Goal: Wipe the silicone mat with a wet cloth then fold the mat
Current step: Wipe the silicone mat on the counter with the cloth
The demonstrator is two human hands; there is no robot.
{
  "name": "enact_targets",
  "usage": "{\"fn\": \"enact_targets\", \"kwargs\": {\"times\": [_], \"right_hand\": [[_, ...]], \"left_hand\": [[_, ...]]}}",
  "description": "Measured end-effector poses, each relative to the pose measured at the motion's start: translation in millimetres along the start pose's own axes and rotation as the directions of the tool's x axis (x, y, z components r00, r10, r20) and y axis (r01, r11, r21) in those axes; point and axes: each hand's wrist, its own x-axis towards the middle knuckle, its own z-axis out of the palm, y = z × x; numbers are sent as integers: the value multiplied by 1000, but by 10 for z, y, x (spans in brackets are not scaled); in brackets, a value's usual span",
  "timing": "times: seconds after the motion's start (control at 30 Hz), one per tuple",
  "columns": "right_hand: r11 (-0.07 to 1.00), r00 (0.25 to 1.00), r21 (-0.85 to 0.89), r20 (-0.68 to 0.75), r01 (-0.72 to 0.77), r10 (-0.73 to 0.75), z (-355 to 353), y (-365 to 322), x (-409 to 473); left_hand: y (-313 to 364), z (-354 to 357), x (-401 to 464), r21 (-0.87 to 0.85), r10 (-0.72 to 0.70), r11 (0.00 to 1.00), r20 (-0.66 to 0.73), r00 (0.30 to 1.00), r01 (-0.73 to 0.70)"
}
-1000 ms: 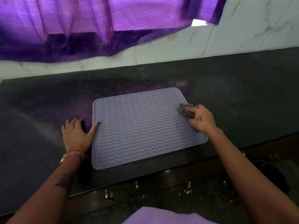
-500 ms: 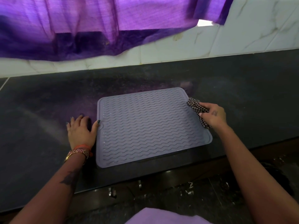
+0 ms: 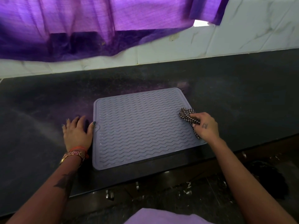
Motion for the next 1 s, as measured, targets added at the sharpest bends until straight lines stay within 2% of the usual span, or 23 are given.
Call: {"fn": "enact_targets", "kwargs": {"times": [0.13,0.17,0.27,0.37,0.43,0.5,0.53,0.63,0.73,0.87,0.93,1.0], "right_hand": [[939,987,307,94,-156,133,-97,19,35],[938,986,303,73,-167,152,-105,36,12],[985,986,109,-82,-134,143,-19,34,-173],[998,992,-62,-126,4,-12,166,-25,-355],[999,996,13,-79,35,-34,141,-37,-343],[984,998,175,-50,-18,27,39,-4,-257],[980,996,195,-73,-36,52,1,23,-225],[996,985,60,-159,-62,71,3,64,-225],[1000,992,-9,-128,-22,21,95,16,-244],[990,998,143,-57,-16,25,77,-52,-68],[982,990,186,-127,-35,59,44,-87,43],[990,980,136,-191,-39,65,60,-121,123]], "left_hand": [[3,-4,0,-6,-6,1000,-3,1000,6],[3,-4,0,-3,-9,1000,-1,1000,9],[0,1,3,1,-19,1000,3,1000,19],[10,0,7,-8,-20,1000,-3,1000,20],[15,4,3,-7,-21,1000,-6,1000,21],[13,5,5,-4,-23,1000,-5,1000,23],[12,5,6,0,-24,1000,-4,1000,24],[19,2,11,9,-28,1000,1,1000,28],[30,2,11,12,-31,999,5,1000,31],[29,0,3,16,-22,1000,-2,1000,22],[27,-4,-5,15,-19,1000,-7,1000,19],[28,-7,-9,11,-14,1000,-13,1000,14]]}}
